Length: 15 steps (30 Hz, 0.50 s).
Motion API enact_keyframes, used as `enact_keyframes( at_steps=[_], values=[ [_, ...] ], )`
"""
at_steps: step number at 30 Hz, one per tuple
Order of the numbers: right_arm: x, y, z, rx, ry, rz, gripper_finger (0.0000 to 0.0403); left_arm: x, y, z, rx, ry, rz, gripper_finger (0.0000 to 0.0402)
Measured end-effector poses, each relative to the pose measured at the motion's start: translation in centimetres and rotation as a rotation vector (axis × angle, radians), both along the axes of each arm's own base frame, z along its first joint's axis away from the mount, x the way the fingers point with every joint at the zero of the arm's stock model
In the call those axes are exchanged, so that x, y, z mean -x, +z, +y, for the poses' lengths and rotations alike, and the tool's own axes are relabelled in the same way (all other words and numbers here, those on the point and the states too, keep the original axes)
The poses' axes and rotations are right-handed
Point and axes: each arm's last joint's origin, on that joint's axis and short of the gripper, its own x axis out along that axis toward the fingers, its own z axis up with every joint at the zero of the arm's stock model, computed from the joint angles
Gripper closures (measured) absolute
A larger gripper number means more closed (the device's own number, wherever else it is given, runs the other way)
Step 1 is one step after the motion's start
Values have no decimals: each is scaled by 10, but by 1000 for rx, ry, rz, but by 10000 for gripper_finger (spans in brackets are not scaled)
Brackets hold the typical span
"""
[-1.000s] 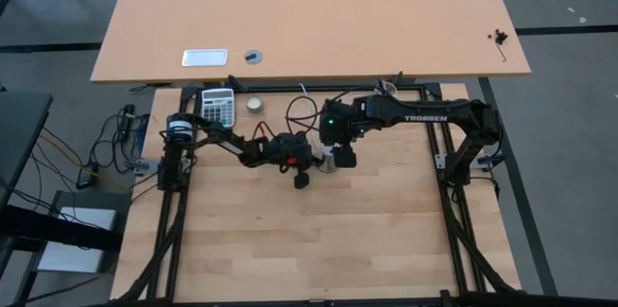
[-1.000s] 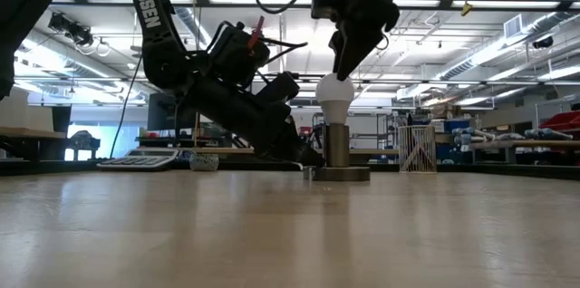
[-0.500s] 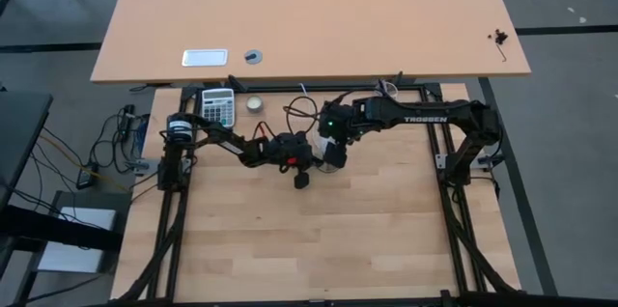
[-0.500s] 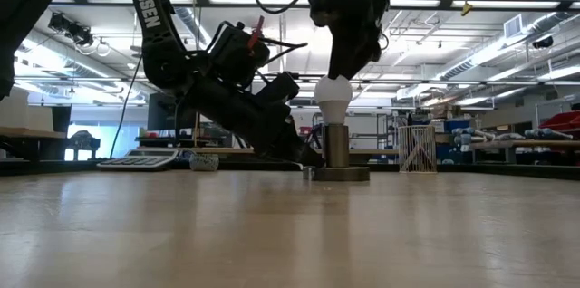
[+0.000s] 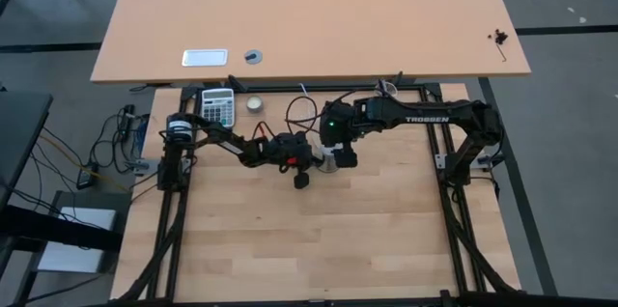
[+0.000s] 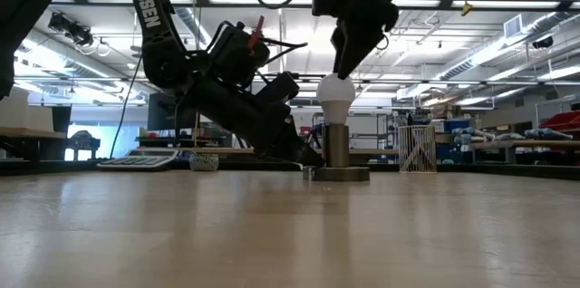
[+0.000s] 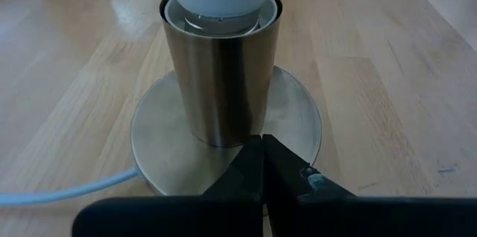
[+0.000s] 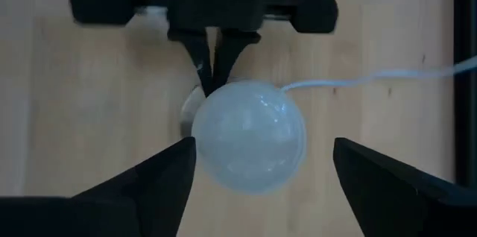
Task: Screw lightbulb
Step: Insert the lightbulb into the lamp
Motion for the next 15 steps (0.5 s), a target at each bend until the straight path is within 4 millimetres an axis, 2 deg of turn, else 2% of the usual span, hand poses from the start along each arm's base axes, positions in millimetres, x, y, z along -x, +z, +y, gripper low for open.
enact_keyframes(
  at_steps=[5, 15],
  values=[
    [-2, -1, 1, 24, 177, 5, 89, 0, 0, 0, 0, 0, 0, 399],
    [-8, -6, -2, 19, 156, -9, 142, 0, 0, 0, 0, 0, 0, 399]
  ],
)
